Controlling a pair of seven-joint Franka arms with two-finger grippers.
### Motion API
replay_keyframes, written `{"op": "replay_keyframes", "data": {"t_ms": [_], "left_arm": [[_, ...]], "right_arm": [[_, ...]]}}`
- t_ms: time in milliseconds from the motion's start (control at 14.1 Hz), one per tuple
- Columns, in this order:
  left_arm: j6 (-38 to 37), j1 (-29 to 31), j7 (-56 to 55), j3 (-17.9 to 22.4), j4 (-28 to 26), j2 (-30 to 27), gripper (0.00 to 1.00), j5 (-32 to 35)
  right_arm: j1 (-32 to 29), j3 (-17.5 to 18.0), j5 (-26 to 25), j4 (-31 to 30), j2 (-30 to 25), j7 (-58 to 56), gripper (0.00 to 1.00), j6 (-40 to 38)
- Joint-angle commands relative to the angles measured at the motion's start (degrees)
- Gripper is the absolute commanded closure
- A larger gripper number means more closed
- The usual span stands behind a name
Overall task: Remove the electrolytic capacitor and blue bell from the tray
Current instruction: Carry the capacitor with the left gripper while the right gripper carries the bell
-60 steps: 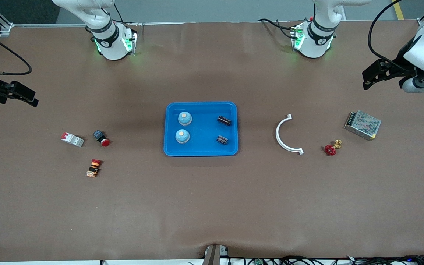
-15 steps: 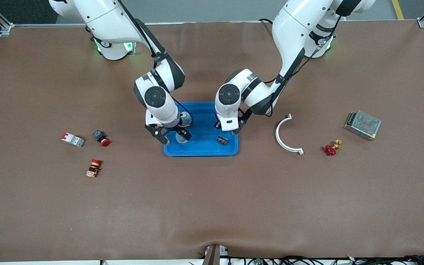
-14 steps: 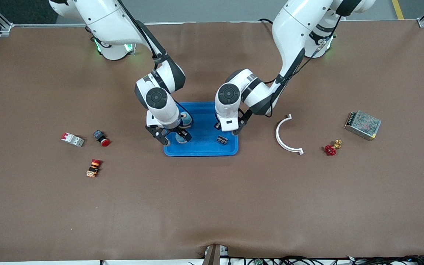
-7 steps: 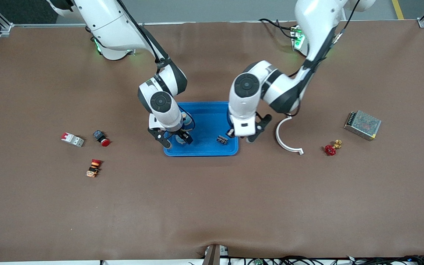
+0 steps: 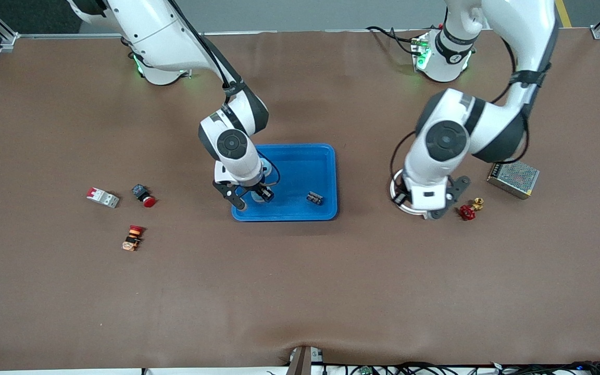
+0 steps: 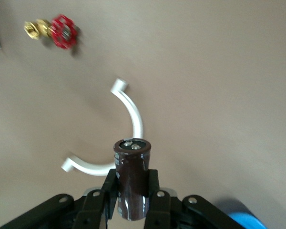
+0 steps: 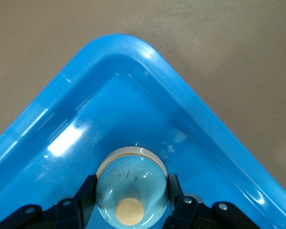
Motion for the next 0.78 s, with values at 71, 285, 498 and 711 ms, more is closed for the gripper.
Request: {"op": "replay_keyframes", "data": {"t_ms": [71,285,498,711], "left_arm": [[0.6,5.3,4.9,-0.7,-5.7,-1.6,1.0,0.1],[2.2,6.3,5.3,-0.6,-8.6,-0.6,1.0,0.6],[6.4,7.5,5.3,-0.6,-12.3,1.2,1.0,0.7],[10.4,7.6,5.2,-0.5,-14.8,4.1,1.0,0.6]], "right_arm": [[-4.0,0.0,0.9,15.7,2.2,-4.1,1.0,-27.5],[-7.2,-0.2,1.3,19.4,1.5,-15.9,1.0,-39.4],[-11.0,-0.5,-5.0,19.8,-0.3,-31.8,1.0,-45.4],[-13.1,-0.4,-15.6,14.9,-4.8,-45.9,1.0,-44.3]]}}
